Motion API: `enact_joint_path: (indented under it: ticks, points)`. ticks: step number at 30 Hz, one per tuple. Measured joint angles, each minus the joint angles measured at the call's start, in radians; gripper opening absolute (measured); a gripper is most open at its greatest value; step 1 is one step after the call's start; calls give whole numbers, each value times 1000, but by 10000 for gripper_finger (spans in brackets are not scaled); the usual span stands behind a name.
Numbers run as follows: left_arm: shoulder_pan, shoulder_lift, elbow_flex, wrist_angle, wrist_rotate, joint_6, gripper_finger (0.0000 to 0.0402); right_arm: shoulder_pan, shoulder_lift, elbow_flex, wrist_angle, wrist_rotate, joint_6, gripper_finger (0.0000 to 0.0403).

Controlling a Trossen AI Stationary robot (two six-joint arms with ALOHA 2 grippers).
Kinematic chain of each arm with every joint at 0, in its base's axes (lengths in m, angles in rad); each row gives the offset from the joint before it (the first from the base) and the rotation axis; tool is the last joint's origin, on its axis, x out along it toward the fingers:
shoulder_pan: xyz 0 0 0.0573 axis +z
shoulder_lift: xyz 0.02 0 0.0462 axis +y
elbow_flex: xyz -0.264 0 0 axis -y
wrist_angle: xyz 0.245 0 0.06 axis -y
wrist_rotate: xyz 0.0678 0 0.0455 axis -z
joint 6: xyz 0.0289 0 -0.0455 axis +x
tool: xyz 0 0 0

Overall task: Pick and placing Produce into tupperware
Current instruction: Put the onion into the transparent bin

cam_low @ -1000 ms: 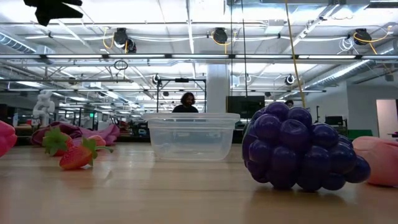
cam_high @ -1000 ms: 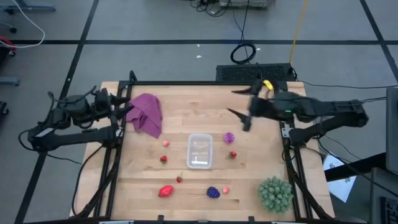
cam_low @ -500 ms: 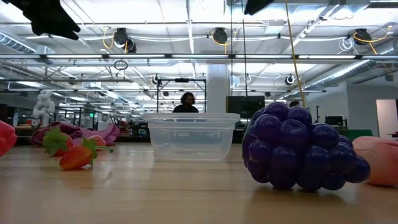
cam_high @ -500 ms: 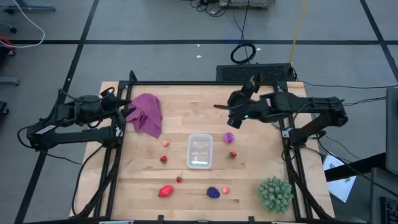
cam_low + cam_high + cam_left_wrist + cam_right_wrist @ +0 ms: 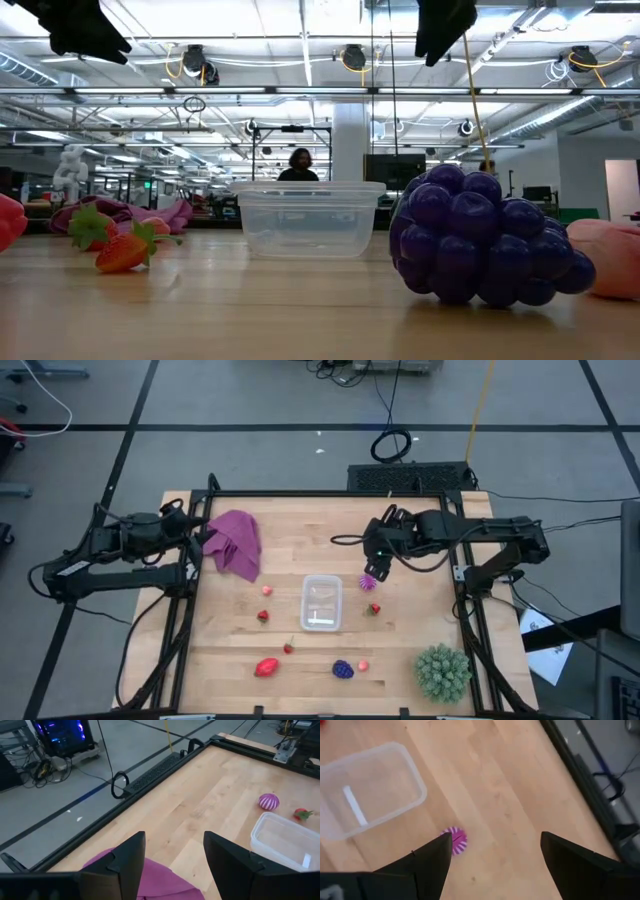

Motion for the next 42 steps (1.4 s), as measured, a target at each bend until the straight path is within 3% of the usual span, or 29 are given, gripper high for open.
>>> enact_joint_path:
  ticks: [11,22,31,42]
  points:
    - [0,0,0,1,0,0,207,-55,0,-31,2,-64,56,295]
    - [0,0,0,2,0,0,207,-89,1,-230,97,-255,39,295]
    - [0,0,0,2,0,0,207,-88,1,-352,226,-258,-16,295]
    - [0,0,0,2,0,0,207,-88,0,-357,400,-256,-87,295]
